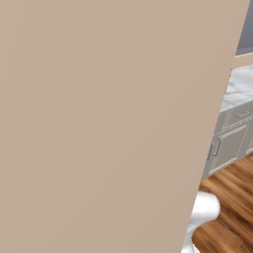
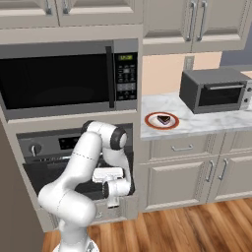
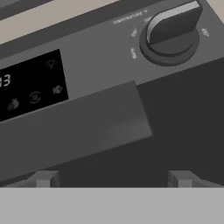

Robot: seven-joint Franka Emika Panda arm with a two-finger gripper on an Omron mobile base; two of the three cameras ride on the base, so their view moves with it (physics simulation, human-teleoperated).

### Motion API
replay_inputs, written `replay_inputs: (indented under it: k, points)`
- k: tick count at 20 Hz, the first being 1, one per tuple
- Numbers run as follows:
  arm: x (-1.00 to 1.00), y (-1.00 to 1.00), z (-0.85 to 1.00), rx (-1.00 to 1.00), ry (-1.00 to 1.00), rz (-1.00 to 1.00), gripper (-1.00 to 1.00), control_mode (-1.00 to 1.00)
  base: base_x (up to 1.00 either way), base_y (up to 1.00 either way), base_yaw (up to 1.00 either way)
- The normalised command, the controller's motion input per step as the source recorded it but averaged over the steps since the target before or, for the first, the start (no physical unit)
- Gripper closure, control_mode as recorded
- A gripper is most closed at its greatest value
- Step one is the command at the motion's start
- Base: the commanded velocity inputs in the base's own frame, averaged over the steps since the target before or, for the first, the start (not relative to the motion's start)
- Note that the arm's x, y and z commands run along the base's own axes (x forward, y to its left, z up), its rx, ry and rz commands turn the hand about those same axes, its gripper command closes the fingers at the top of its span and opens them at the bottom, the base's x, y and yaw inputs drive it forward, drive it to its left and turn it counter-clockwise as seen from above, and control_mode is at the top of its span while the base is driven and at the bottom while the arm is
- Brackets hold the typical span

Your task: Take the baked cake out of the oven and place it on the plate for cooling. Then close the oven door.

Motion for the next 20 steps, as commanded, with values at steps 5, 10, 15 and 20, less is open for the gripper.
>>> replay_inputs:
  k: [5, 10, 15, 20]
  points:
    - [0.42, 0.09, 0.35, 0.0, 0.0, 0.0, -1.0, -1.0, 0.0, 0.0, 0.0]
    - [0.5, 0.21, 0.27, 0.0, 0.0, 0.0, -1.0, -1.0, 0.0, 0.0, 0.0]
    - [0.47, 0.14, 0.12, 0.0, 0.0, 0.0, -1.0, -1.0, 0.0, 0.0, 0.0]
    - [0.41, 0.06, 0.03, 0.0, 0.02, 0.0, -1.0, -1.0, 0.0, 0.0, 0.0]
